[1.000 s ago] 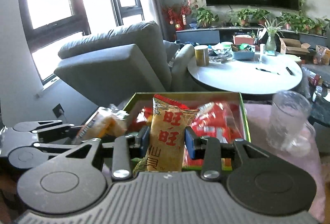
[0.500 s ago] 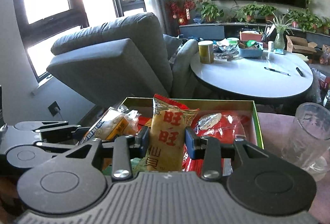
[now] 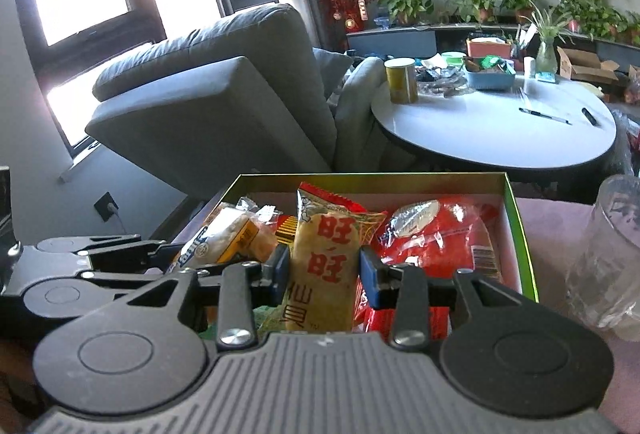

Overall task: Organize snacks
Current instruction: 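Carry both packets over the green box with the left and right grippers, then open the left gripper over the box while the right gripper also releases its packet, then move the left gripper to the brown printed bag while the right moves to the round packet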

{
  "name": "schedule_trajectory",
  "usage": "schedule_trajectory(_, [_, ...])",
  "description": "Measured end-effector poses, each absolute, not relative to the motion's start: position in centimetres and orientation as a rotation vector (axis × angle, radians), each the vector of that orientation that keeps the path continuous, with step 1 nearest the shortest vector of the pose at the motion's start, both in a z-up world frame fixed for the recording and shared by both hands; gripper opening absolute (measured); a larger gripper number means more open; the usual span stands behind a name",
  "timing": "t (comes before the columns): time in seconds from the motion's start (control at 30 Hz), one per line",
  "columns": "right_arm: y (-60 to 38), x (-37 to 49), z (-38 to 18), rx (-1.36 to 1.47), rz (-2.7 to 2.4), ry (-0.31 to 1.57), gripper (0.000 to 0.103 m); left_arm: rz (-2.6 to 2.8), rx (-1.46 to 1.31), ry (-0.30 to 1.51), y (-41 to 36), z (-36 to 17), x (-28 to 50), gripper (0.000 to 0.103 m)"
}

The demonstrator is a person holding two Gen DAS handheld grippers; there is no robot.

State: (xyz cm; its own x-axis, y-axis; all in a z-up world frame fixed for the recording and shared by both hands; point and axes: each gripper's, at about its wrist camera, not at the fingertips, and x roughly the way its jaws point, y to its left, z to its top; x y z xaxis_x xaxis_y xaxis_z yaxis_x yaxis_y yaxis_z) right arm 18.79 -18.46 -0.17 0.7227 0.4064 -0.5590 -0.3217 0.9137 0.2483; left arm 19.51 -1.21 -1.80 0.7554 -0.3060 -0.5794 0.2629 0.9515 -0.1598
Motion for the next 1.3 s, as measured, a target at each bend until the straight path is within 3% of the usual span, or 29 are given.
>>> schedule_trajectory(0.1, [-18.9,18.8,0.1,0.163,0.402,0.649,0.041,-0.311,-0.068,0.633,-1.1,-1.6,19.2,0.052])
schedule_trajectory(0.47, [-20.2,16.8,1.3,0.156,0.392,0.623,0.043,-0.304,-0.055,0.573,-0.7,-0.5,16.3,0.062])
schedule_trajectory(0.9, [-22.4,12.6,0.7,0.109,0.354,0.635,0.053,-0.376,0.036,0.603,-1.7,-2.0,11.2,0.063])
schedule_trajectory(1.3, [-24.7,10.4,-2.8,0.105,0.248,0.774,0.059,-0.449,0.174,0.663,-4.3,-4.8,9.7,0.063])
